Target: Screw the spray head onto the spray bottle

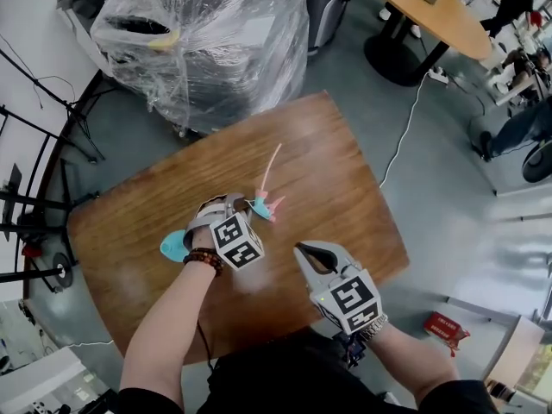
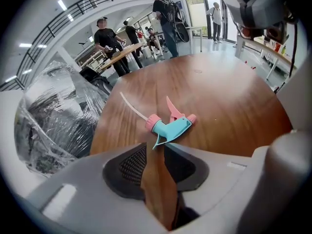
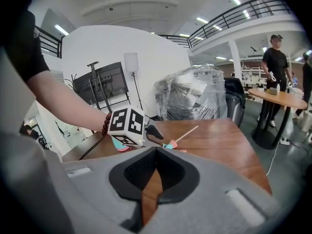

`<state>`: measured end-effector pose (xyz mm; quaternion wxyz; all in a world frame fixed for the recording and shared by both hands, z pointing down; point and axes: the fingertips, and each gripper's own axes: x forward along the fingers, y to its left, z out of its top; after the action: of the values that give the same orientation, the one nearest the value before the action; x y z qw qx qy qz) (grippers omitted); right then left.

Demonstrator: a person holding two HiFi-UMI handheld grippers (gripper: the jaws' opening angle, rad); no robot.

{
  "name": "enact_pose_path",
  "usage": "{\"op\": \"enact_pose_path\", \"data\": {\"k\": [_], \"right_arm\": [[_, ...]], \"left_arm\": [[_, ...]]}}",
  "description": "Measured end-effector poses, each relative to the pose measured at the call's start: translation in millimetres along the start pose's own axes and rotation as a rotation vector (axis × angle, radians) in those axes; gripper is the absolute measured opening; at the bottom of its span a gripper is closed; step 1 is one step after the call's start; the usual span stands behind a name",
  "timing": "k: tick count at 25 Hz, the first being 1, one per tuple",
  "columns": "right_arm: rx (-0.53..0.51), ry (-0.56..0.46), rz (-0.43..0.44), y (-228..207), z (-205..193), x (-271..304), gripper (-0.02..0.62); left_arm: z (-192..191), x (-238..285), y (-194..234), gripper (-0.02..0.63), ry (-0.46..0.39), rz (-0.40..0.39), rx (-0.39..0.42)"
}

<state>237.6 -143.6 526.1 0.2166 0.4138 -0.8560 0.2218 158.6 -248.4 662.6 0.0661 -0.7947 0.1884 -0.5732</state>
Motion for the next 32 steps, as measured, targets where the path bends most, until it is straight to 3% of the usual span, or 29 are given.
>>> {"op": "enact_pose_path", "data": {"k": [11,18,21,25,32], "right_arm": [[0.012,-0.001,0.011,-4.7,-0.7,2.3,-0.006],[0.003,-0.006,-0.002,-5.6,-1.2,-1.6,-0.006],[-0.001,-0.004,0.002,-2.3,-2.1,-2.5,-0.006],[-0.048,0.005,-0.011,1.3,-2.0,-3.0,-0.006],[-0.332,0.036,-0.085,8.1,12.4,-7.7,-0.005]], "left_arm": [[-4.4,15.7,-3.3,0.079,0.033,-0.034,0.070],[0.2,12.3,-7.6,0.021,0.009,-0.033,0.070],[5.0,7.4,-11.8,0.017,-0.016,-0.055,0.011],[16.9,-7.9,-14.6,0.015,-0.080,-0.090,-0.130],[46.3,-52.2,-34.0,0.015,-0.206,-0.213,-0.317]]}}
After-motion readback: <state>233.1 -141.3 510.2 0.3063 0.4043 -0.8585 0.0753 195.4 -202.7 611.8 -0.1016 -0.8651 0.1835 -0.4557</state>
